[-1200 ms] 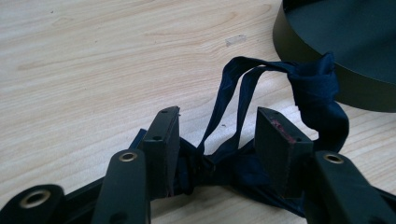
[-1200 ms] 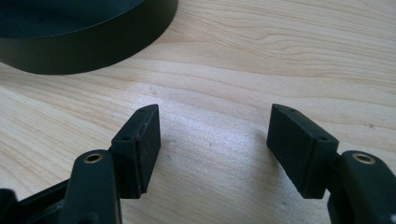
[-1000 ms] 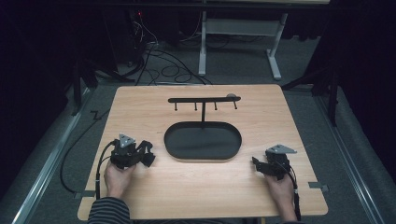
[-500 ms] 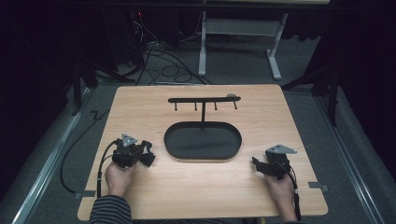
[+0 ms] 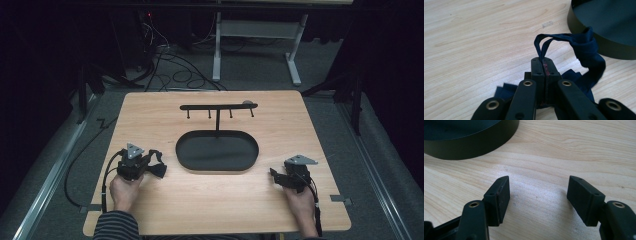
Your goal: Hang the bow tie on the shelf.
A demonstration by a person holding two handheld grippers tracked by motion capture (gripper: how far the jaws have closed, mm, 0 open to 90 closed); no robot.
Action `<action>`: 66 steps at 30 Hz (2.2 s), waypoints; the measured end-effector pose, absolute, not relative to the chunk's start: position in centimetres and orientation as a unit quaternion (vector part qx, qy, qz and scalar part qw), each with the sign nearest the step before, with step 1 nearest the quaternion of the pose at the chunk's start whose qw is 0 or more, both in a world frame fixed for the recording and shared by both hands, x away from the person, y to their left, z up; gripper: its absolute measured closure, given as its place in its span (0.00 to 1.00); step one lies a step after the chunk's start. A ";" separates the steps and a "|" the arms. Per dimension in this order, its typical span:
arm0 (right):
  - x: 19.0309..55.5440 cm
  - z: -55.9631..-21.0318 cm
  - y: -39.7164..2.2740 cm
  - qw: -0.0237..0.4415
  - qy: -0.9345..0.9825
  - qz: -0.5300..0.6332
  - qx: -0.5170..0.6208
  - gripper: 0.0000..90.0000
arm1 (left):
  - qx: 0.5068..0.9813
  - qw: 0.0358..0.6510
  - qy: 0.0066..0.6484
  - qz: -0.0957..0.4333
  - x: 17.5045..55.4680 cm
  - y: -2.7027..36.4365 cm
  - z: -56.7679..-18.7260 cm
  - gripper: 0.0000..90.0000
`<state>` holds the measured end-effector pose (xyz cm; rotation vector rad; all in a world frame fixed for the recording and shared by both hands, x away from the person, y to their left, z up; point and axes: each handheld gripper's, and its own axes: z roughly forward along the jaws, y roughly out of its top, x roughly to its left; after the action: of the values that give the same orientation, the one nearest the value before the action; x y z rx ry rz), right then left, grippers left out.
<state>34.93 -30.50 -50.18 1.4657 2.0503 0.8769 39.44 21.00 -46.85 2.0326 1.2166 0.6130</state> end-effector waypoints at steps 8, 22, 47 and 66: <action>34.9 -50.2 -30.5 0.234 0.747 0.320 0.534 0.41 | 0.770 0.366 0.466 0.236 38.3 21.4 -45.4 0.99; 34.9 -50.2 -30.5 0.233 0.747 0.321 0.534 0.40 | 0.757 0.412 0.446 0.240 37.0 20.5 -42.1 0.99; 34.9 -50.2 -30.5 0.232 0.748 0.321 0.533 0.40 | 0.779 0.446 0.375 0.233 37.1 14.8 -37.6 0.99; 34.9 -50.2 -30.5 0.231 0.748 0.322 0.532 0.40 | 0.783 0.456 0.358 0.225 38.4 12.7 -36.0 0.99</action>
<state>34.91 -30.54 -50.18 1.4624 2.0564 0.8860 38.44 12.68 -35.96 1.9304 0.8830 0.5541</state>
